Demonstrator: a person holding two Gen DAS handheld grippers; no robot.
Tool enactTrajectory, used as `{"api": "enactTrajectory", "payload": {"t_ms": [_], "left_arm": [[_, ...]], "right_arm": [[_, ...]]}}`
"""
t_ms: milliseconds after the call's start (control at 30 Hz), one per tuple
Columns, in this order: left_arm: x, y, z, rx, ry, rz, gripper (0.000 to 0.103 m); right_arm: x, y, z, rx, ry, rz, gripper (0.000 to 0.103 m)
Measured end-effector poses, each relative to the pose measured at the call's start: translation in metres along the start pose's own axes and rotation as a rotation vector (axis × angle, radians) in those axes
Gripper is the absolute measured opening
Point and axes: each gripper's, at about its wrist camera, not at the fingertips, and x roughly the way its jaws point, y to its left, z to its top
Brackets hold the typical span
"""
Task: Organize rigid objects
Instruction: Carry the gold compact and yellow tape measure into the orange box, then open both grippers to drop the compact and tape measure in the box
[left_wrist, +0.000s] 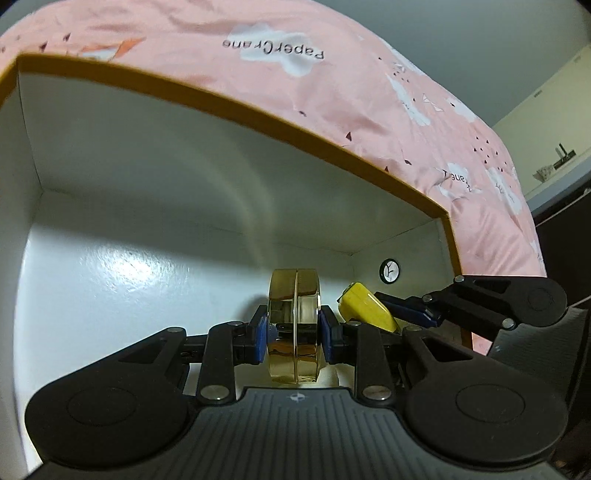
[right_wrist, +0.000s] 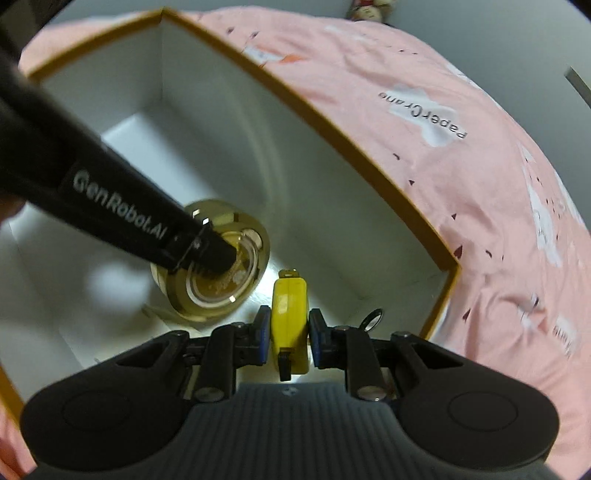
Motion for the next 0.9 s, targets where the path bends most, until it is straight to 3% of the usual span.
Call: {"api": "enactTrajectory", "payload": {"t_ms": [200,367,467,633,733,833,900], "left_arm": [[0.008,0.011,0.001,-0.051,0.041,-0.055,0.031],[0.007,0.011,0.004,-0.041,0.064,-0.043,0.033],[0.007,0.006,0.005,-0.02,0.069,0.003,0.038],[0.004,0.003,0.003,0.042,0.065,0.106,0.043],[0.003,0.002,0.003,0.059,0.067,0.113,0.043],[0.004,-0.001,0.004,0.088,0.082,0.124,0.029],[0.008,-0.003,0.003,0.097,0.089,0.13,0.023]], "right_arm": [[0.017,0.009,-0.002,-0.112,0.064,-0.038,0.019],[0.014,0.007,-0.004,-0.1,0.079,0.023,0.027],[0.006,0.005,-0.003,-0.078,0.08,0.057,0.035],[-0.004,-0.004,-0.003,-0.024,0.08,0.113,0.036],[-0.008,-0.011,-0.004,-0.018,0.078,0.129,0.035],[-0.011,-0.014,-0.004,-0.009,0.087,0.123,0.033],[-0.011,-0.018,-0.005,0.008,0.09,0.117,0.023]]}}
